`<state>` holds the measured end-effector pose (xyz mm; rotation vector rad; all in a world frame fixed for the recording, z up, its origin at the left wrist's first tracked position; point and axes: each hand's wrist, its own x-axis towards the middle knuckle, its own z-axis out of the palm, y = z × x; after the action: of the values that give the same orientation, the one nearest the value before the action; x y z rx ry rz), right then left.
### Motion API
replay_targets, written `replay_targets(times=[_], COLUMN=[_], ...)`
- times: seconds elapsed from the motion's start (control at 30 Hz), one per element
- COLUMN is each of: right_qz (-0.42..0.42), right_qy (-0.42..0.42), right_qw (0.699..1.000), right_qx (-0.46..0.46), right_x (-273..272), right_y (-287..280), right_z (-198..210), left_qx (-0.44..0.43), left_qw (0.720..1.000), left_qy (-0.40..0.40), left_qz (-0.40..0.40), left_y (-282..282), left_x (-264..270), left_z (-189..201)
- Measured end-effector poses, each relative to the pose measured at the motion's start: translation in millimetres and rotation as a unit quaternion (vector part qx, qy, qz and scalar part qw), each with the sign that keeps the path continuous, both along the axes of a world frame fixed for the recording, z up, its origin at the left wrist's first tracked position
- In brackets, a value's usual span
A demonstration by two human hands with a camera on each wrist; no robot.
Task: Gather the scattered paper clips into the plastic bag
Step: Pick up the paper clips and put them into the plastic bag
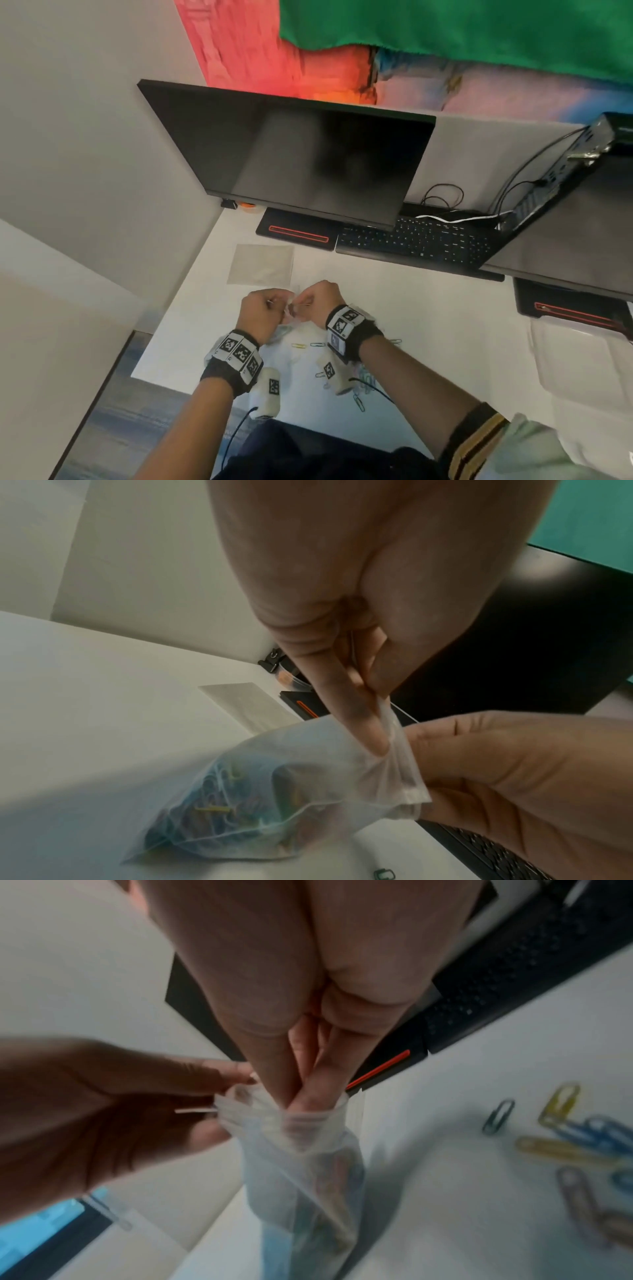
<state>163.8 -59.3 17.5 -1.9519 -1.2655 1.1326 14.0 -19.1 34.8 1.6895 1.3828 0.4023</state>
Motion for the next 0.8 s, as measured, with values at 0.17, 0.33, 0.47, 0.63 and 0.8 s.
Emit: replay_targets(times=[0.17,0.33,0.47,0.63,0.8], right_qz=[0.019,0.027,0.064,0.115,-0.052], right_qy=[-0.068,-0.115,-0.134,-0.143,-0.058], right_qw=[0.997,0.993,0.989,0.983,0.995], right_qx=[0.004,-0.014,0.004,0.027,0.060], right_x=[-3,-12,-19,-21,3], right_y=[1,5,2,-4,-30], right_z=[11,20,29,32,30], left_qx=[-0.012,-0.005,-0.024,-0.041,-0.050], left_qw=[0.999,0.997,0.997,0.995,0.994], left_qy=[-0.015,-0.021,-0.043,-0.061,-0.087], left_qz=[-0.045,-0.072,-0.060,-0.070,-0.041], left_y=[4,12,19,20,27], left_x=[2,-1,-6,-11,-21], left_z=[-2,0,-2,-4,1])
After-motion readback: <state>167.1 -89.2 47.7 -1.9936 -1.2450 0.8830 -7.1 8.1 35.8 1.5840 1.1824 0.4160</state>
